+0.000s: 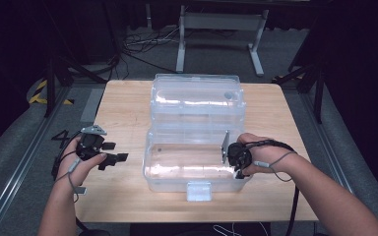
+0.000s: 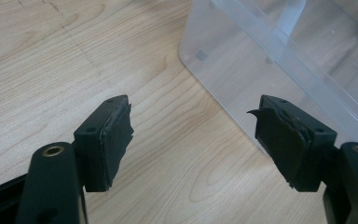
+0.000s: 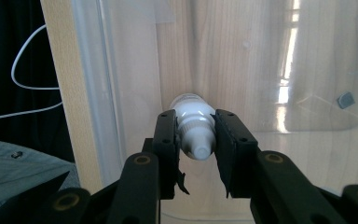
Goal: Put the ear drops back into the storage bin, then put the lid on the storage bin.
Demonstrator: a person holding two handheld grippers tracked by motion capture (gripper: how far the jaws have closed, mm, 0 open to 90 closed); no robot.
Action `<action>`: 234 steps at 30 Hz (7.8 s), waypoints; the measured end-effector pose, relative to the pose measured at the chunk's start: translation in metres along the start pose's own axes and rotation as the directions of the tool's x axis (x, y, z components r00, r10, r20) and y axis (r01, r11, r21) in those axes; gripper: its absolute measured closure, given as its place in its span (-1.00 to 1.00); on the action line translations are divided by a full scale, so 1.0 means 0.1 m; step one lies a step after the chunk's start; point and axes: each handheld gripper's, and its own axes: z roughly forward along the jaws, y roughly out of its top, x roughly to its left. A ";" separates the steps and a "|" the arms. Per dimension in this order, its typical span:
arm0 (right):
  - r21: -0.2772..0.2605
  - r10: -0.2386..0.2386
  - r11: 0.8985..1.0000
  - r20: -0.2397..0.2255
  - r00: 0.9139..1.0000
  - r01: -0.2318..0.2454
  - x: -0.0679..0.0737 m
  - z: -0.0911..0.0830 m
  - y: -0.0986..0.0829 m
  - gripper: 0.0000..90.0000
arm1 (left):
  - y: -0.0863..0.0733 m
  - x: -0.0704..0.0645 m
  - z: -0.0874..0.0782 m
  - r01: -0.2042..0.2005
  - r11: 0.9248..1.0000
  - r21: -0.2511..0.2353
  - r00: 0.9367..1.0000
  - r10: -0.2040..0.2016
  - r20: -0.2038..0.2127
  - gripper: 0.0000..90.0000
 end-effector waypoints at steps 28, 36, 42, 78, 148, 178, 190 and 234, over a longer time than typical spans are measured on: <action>-0.186 0.023 0.982 0.049 0.999 -0.013 0.23 -0.48 -0.10 0.46 | 0.06 -0.03 0.00 0.001 1.000 -0.002 1.000 0.000 0.025 -0.37; -0.238 0.023 0.971 0.029 0.999 -0.015 0.36 -0.28 0.04 0.48 | 0.14 -0.10 -0.04 -0.028 0.997 -0.068 0.999 0.030 0.029 -0.38; -0.279 0.024 0.960 0.025 0.999 -0.016 0.38 -0.02 0.07 0.60 | 0.21 -0.17 -0.11 -0.077 0.990 -0.118 0.996 0.082 0.038 -0.33; -0.304 0.005 0.953 0.042 0.999 0.007 0.38 0.13 -0.02 0.85 | 1.39 -0.71 0.11 -0.284 0.954 -0.094 0.954 0.291 0.077 -0.29; -0.332 -0.010 0.943 0.010 1.000 0.013 0.35 0.15 -0.03 0.83 | 2.27 -1.23 0.80 -0.520 0.842 0.148 0.848 0.486 0.213 0.85; -0.335 0.006 0.942 0.034 0.999 0.006 0.39 0.15 -0.05 0.84 | 2.09 -1.53 0.58 -0.598 0.780 0.186 0.797 0.552 0.246 0.90; -0.345 0.015 0.939 0.036 0.999 -0.002 0.40 0.15 -0.06 0.84 | 2.02 -1.61 0.54 -0.610 0.768 0.196 0.789 0.562 0.249 0.90; -0.382 0.063 0.924 0.088 0.994 -0.025 0.47 0.15 -0.11 0.84 | 1.77 -1.81 0.51 -0.640 0.735 0.224 0.763 0.575 0.294 0.92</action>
